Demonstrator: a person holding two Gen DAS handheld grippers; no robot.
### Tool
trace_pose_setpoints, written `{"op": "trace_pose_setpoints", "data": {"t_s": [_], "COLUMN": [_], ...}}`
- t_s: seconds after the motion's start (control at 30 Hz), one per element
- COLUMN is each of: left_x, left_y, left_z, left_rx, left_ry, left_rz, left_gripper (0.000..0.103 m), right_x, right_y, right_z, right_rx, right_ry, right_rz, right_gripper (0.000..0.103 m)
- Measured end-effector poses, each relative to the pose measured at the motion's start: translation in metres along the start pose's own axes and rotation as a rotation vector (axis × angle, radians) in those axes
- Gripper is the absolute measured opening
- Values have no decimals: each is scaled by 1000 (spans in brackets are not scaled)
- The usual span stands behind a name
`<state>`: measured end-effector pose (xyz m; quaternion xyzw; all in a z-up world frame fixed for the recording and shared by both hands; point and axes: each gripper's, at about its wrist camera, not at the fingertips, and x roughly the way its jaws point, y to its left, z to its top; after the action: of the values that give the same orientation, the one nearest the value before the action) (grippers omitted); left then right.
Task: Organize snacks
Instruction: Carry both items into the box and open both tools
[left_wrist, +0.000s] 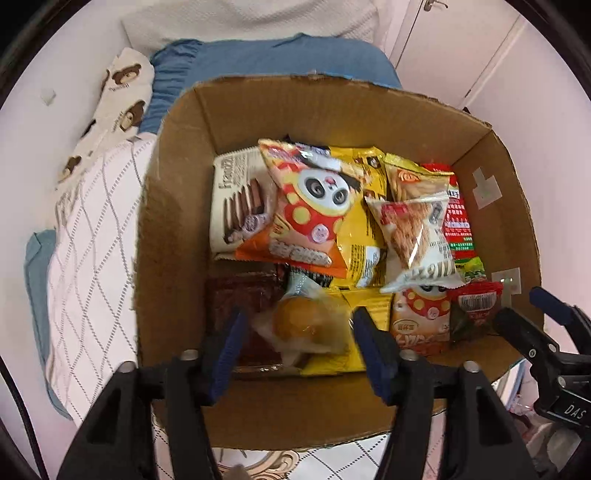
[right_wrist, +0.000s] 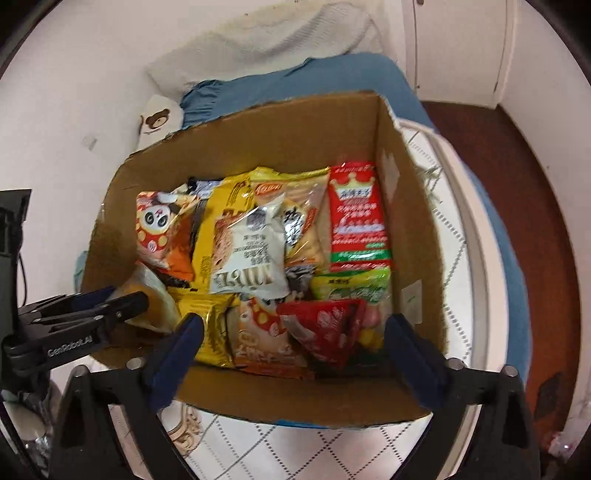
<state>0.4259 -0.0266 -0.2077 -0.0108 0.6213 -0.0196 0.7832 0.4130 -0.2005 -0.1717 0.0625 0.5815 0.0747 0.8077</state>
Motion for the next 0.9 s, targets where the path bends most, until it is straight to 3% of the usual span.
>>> {"op": "trace_pose_setpoints", "data": {"t_s": [0.03,0.1,0.37,0.67,0.9], "left_x": [-2,-6,-14,-22,-58], "left_y": [0,0,6,7,4], "left_z": [0,0,-2,-9,-29], "left_rx": [-2,-8,-43,-56,-50], "left_ry": [-8,-28,-50,-79,-200], "left_rz": [8,11,14,-1,34], "left_gripper": [92,98,98,98,98], "right_x": [-1,-4,-20,-31,-53], "right_y": [2,5,12,8,13], "right_z": [1,2,4,0,-14], "right_rx": [-6,-20,-55,-24,-46], "right_ry": [2,-7,-62,-85,-130], "right_rz": [-24,-61,-175,-160,-139], "right_gripper": [101,101,102,102,102]}}
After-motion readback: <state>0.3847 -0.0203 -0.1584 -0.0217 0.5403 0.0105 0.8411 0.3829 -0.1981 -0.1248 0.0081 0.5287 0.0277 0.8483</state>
